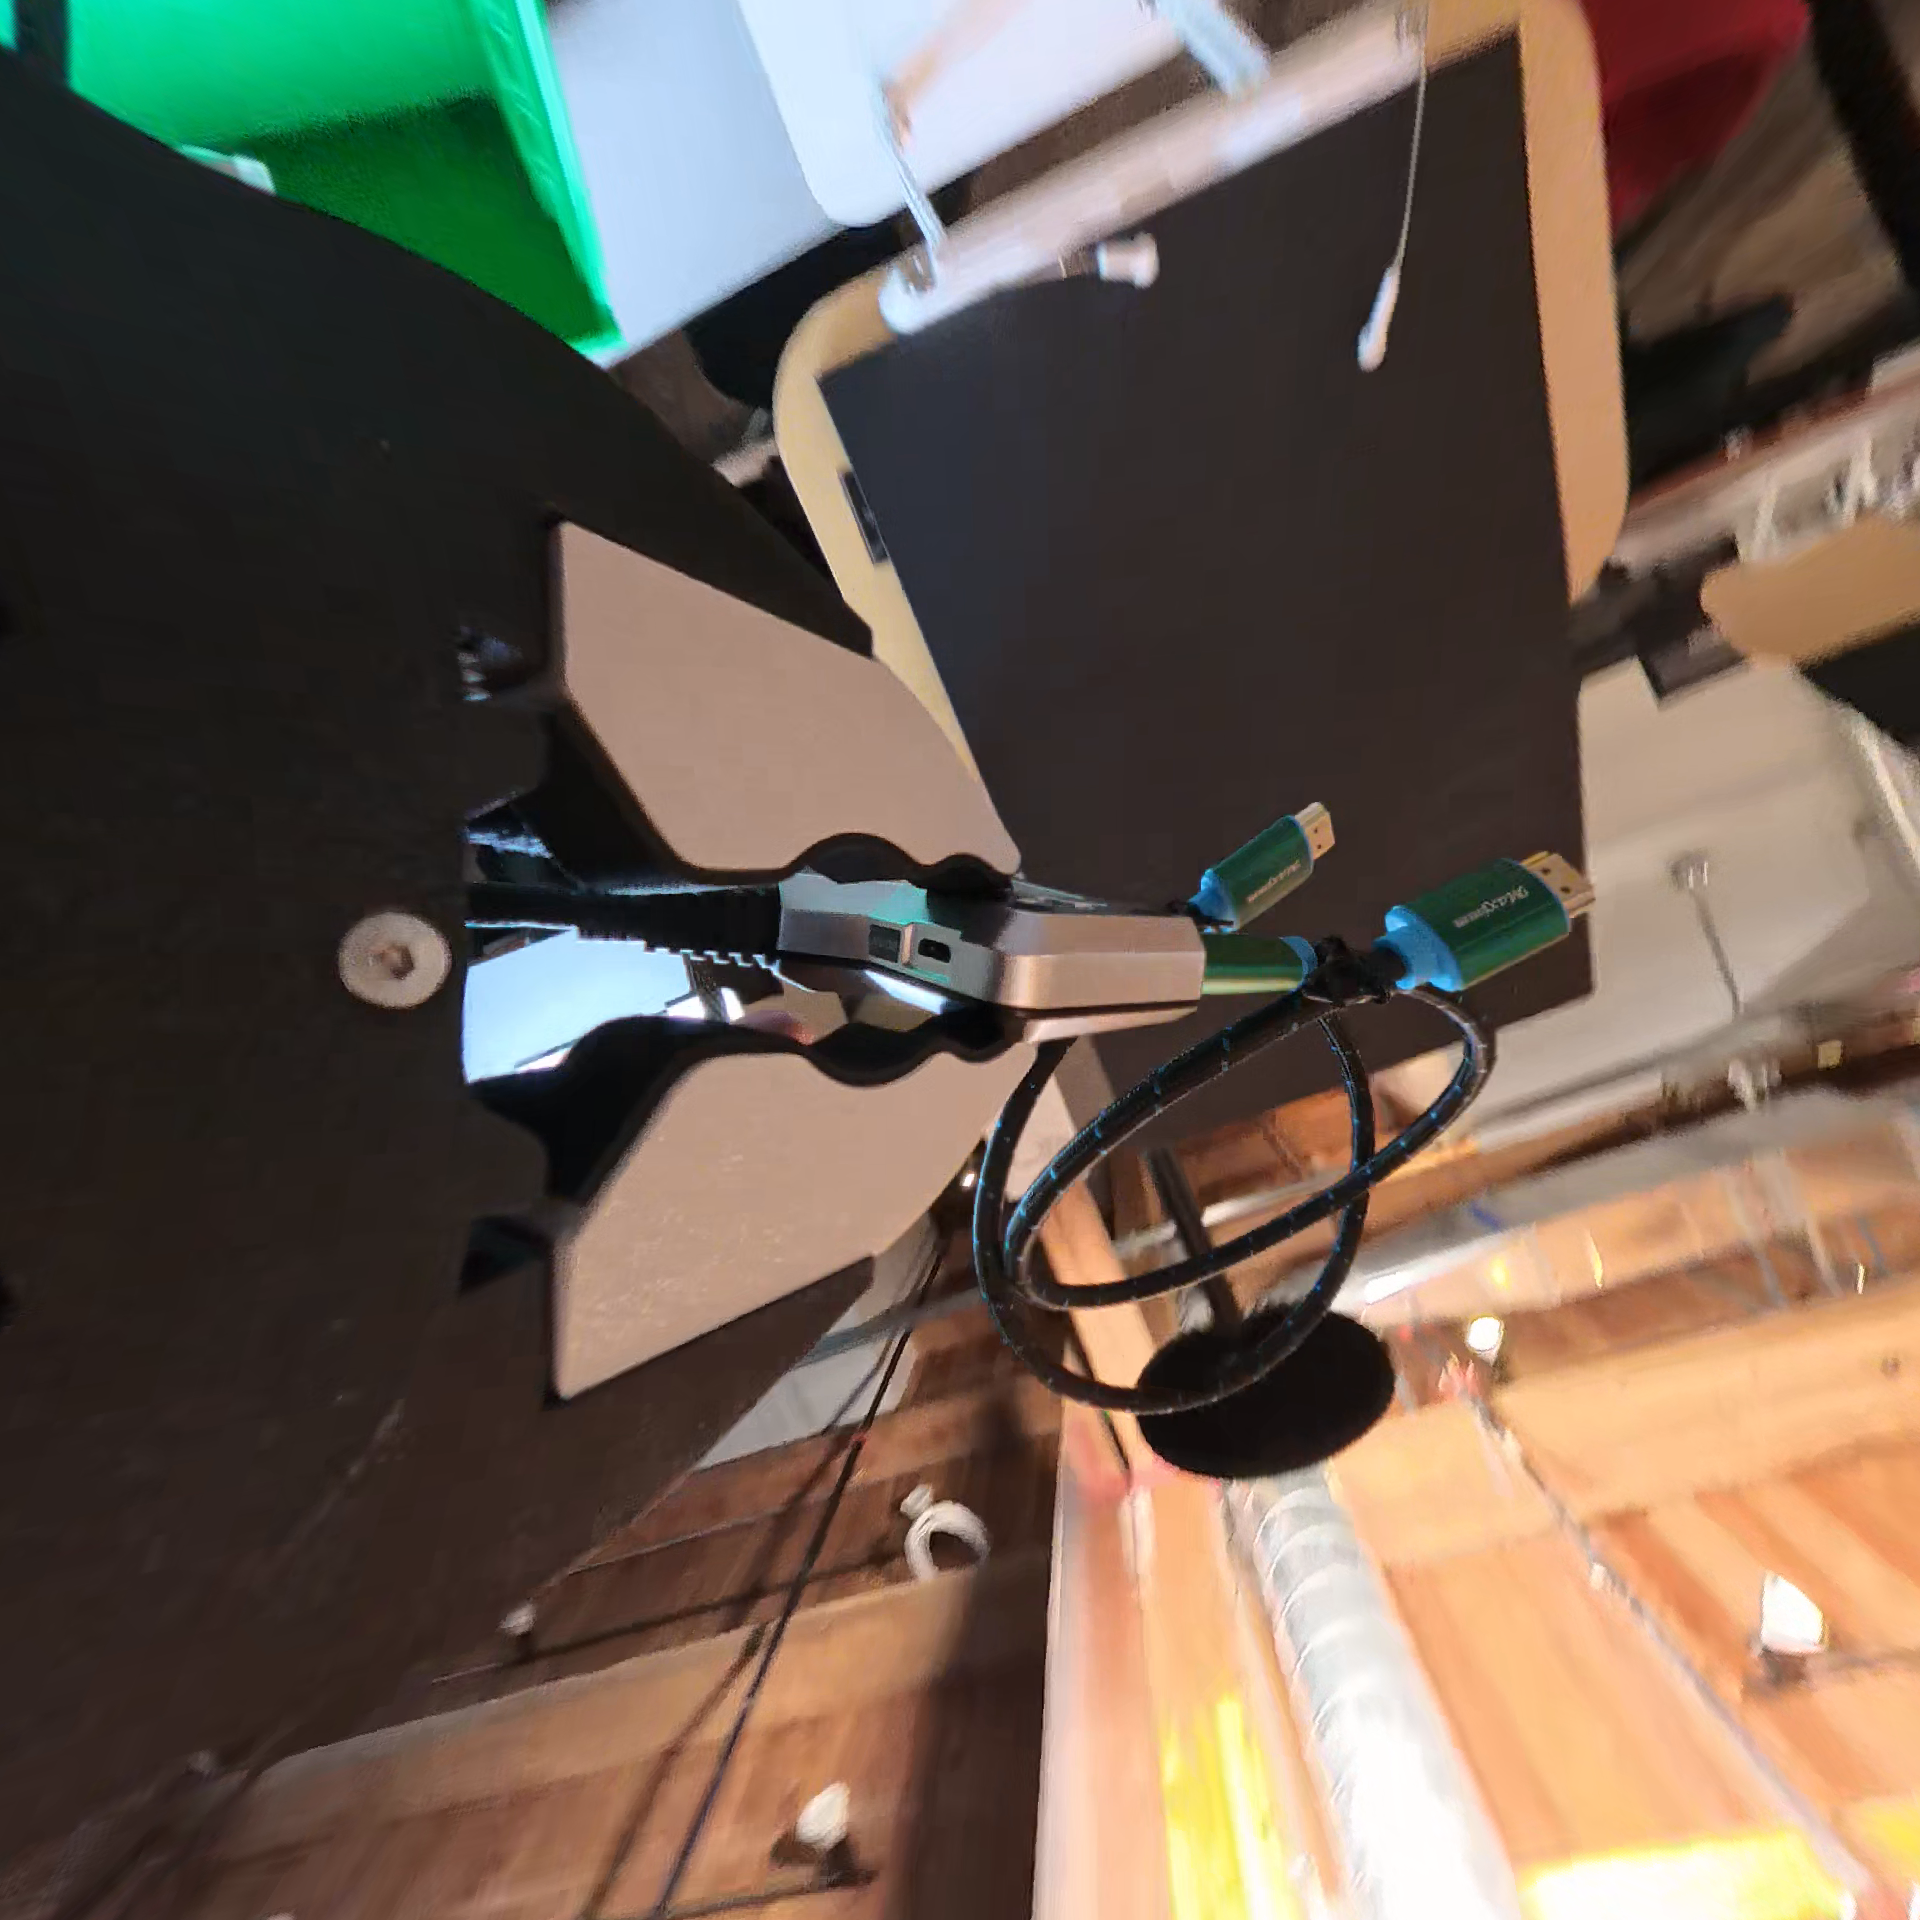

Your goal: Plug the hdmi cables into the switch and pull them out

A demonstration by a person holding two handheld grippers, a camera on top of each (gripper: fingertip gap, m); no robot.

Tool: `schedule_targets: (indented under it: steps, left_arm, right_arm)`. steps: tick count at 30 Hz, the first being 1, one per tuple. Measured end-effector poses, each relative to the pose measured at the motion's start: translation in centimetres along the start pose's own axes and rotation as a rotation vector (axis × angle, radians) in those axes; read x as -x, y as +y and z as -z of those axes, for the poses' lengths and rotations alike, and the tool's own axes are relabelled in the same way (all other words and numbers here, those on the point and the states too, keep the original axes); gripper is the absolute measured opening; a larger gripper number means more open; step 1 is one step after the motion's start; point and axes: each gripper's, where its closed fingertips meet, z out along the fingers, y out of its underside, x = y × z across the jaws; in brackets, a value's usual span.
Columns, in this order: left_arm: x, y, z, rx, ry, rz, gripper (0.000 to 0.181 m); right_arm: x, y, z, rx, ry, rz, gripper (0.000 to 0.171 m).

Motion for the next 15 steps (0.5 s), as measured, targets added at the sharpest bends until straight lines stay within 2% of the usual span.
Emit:
schedule_targets:
  steps: [2,4,7,9,12,15]
  left_arm:
    - [-0.5,1.1,-1.0,0.047,0.006,-0.032,0.037]
    - [-0.8,2.0,-1.5,0.068,0.023,-0.025,0.038]
    - [-0.4,3.0,-1.8,0.090,0.022,-0.014,0.037]
    - [-0.1,3.5,-1.9,0.100,0.020,-0.008,0.037]
    - [0.0,4.0,-2.3,0.108,0.024,-0.004,0.036]
    - [-0.6,4.5,-2.9,0.130,0.038,-0.026,0.036]
  right_arm:
    - [1.1,3.0,-0.8,0.016,0.101,-0.080,0.023]
    - [4.2,6.9,-0.8,0.075,0.147,-0.161,0.023]
    - [9.7,13.6,0.9,0.279,0.191,-0.252,0.023]
    - [12.6,16.6,2.8,0.396,0.190,-0.322,0.023]
    - [16.4,19.2,5.6,0.544,0.119,-0.351,0.022]
    - [20.3,20.0,7.8,0.619,-0.022,-0.320,0.022]
